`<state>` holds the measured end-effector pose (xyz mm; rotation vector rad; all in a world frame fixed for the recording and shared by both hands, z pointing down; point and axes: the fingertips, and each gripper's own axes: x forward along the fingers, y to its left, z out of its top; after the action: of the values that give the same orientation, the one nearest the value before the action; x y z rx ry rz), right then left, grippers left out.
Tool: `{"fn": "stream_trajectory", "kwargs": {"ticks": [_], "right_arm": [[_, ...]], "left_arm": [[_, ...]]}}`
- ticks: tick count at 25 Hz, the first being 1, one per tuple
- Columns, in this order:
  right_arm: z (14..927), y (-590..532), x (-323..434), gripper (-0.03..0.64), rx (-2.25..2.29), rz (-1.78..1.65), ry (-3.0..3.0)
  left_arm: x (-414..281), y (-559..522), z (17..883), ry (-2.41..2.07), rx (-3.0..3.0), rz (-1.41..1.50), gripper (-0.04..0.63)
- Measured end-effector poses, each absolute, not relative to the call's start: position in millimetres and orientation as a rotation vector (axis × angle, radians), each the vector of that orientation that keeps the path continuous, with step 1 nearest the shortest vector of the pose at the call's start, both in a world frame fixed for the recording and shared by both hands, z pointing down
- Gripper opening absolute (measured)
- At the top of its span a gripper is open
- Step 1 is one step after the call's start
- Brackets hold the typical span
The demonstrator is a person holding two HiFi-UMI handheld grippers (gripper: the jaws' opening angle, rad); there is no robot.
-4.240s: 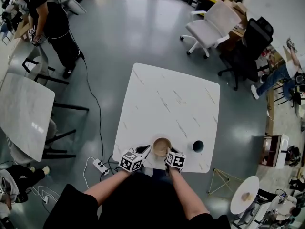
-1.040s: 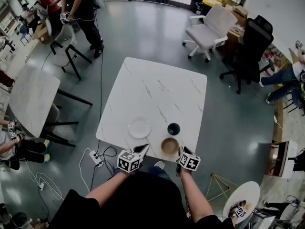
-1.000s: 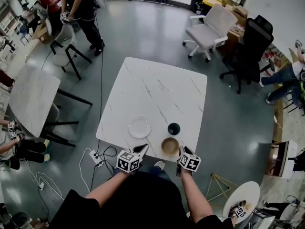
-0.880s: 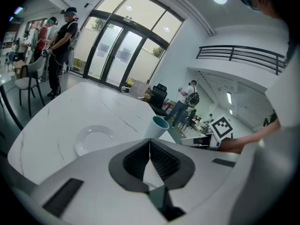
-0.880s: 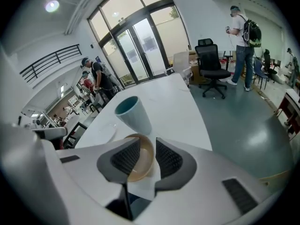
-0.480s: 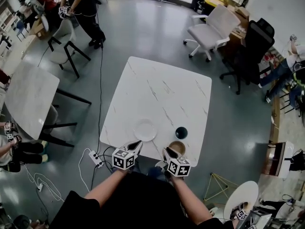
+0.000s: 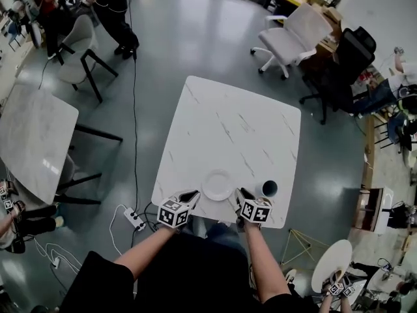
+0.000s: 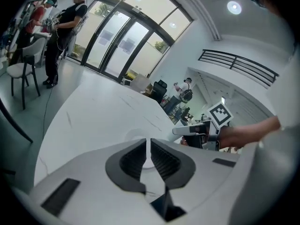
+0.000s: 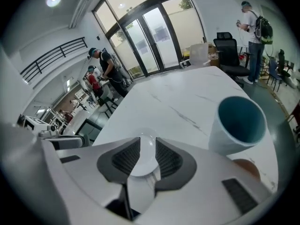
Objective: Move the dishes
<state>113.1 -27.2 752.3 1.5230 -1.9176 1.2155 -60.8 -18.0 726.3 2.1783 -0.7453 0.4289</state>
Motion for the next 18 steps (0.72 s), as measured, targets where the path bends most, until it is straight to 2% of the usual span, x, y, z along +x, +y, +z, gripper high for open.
{"fn": "stream_trajectory", "kwargs": {"ticks": [2,4,6,18], "right_arm": [[767.6,-31.2,112.3,0.121,1.517,1.241,-1.871],[782.2,-32.4,112.4,0.121,1.519,1.270,-1.822],[793.7,-31.0,111.1,0.121,1.511,1.295,-1.784],[833.7,-38.1,108.5,0.127,1.362,1.402,-1.768]], "left_arm": [[-60.3,-21.2,737.9,-0.679,2.174,0.456,0.025],[-55.9,-21.8,749.4,-0.612,2.165,0.483,0.074],[-52.4,-23.0,759.9,-0.583,2.145,0.507,0.091],[-41.5,-53.4,804.5,-0.713,2.015,0.670,0.104]]}}
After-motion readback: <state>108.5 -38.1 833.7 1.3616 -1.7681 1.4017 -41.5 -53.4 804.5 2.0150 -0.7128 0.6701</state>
